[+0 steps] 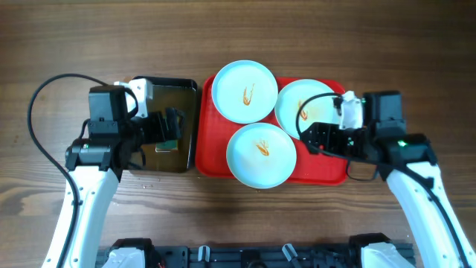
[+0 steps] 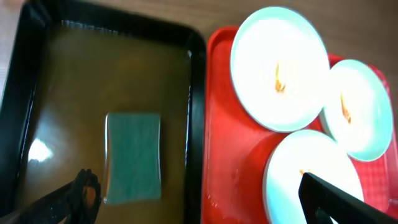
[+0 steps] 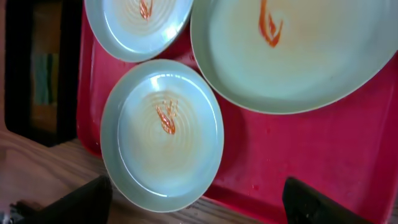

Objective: Clean dirty plates on tray and stack at the side

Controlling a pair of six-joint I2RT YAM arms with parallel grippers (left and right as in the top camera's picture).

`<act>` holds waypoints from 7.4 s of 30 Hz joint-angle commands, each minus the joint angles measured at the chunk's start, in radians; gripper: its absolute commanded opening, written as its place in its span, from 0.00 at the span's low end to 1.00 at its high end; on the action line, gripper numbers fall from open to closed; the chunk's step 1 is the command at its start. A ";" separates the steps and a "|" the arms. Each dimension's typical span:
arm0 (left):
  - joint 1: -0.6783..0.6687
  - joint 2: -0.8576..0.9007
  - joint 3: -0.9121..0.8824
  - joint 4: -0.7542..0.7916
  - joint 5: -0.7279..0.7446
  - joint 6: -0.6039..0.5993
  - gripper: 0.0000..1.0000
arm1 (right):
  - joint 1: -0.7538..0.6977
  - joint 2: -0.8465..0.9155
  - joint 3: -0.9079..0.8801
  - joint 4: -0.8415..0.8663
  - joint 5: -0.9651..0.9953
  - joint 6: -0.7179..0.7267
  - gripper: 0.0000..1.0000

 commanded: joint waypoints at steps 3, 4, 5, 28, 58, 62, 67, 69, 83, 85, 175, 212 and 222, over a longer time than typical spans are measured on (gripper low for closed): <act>-0.006 0.095 0.014 0.040 -0.067 -0.005 0.91 | 0.057 0.111 -0.006 -0.009 0.057 0.091 0.84; -0.009 0.120 0.014 0.043 -0.075 -0.005 0.89 | 0.061 0.128 -0.006 -0.010 0.065 0.102 0.84; -0.012 0.150 0.014 0.049 -0.081 -0.005 0.89 | 0.063 0.146 -0.006 -0.006 0.066 0.105 0.84; -0.071 0.451 0.012 0.093 -0.217 -0.005 0.67 | 0.063 0.172 -0.006 0.012 0.066 0.108 0.84; -0.071 0.518 0.007 0.104 -0.080 -0.005 0.04 | 0.063 0.173 -0.006 0.021 0.068 0.097 0.81; -0.071 0.449 0.011 0.093 -0.066 -0.005 0.04 | 0.063 0.208 -0.006 0.033 0.074 0.096 0.74; -0.071 0.307 0.010 0.080 -0.066 -0.006 0.04 | 0.071 0.310 -0.006 0.047 0.074 0.087 0.68; -0.071 0.281 0.010 0.065 -0.065 -0.029 0.04 | 0.091 0.359 -0.006 0.066 0.074 0.088 0.66; -0.174 0.389 0.008 0.037 -0.191 -0.032 0.04 | 0.150 0.462 -0.006 0.154 0.074 0.124 0.44; -0.175 0.420 0.008 0.040 -0.191 -0.032 0.04 | 0.150 0.462 -0.006 0.155 0.074 0.124 0.44; -0.149 0.587 0.061 0.068 -0.173 -0.046 0.82 | 0.150 0.462 -0.032 0.167 0.074 0.123 0.27; -0.148 0.576 0.157 -0.108 -0.235 -0.050 0.15 | 0.150 0.462 -0.032 0.163 0.074 0.123 0.27; -0.149 0.561 0.158 -0.200 -0.186 -0.057 0.59 | 0.150 0.462 -0.072 0.183 0.049 0.125 0.34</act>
